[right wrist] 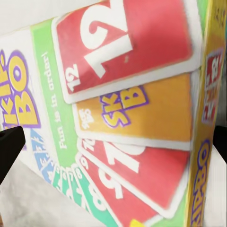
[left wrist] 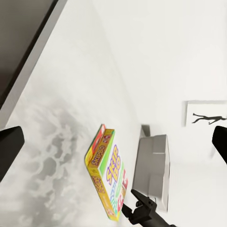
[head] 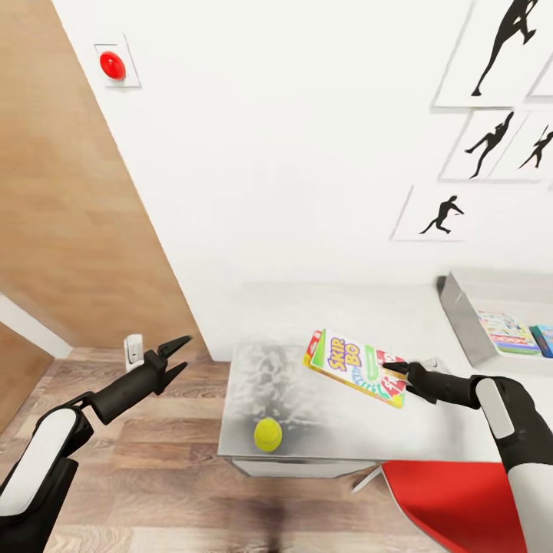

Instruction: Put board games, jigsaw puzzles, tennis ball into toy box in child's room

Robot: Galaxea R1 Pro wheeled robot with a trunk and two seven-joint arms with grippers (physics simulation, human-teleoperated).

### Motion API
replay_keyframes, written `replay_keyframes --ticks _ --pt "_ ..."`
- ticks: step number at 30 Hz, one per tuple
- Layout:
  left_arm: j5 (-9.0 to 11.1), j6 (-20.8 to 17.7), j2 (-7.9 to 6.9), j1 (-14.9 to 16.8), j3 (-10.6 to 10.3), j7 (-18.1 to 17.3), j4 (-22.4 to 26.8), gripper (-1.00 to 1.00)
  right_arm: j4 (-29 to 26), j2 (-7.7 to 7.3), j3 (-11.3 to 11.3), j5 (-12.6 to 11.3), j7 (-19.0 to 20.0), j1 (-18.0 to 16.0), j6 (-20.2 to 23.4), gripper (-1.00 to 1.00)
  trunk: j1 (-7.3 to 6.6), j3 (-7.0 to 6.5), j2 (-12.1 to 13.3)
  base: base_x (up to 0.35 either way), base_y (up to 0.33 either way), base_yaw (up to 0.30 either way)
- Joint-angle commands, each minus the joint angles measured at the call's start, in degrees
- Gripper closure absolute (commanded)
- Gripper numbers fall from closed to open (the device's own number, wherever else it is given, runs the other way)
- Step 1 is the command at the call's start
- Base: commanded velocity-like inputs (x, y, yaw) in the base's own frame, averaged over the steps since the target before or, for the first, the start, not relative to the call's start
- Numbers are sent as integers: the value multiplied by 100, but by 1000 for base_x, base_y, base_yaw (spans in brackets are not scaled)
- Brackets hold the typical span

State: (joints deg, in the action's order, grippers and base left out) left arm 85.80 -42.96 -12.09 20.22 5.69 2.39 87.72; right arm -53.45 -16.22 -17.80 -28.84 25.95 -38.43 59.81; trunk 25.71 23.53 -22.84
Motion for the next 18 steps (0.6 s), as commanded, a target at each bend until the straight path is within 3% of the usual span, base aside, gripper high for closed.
replay_keyframes --ticks 1,18 --pt "34 -29 2 8 2 24 -1 -100 7 5 -13 94 49 7 19 -100 7 10 -7 0 0 147" --pt "33 -29 19 15 0 27 -1 -100 -40 -3 -18 91 75 28 19 -100 7 10 -7 0 0 42"
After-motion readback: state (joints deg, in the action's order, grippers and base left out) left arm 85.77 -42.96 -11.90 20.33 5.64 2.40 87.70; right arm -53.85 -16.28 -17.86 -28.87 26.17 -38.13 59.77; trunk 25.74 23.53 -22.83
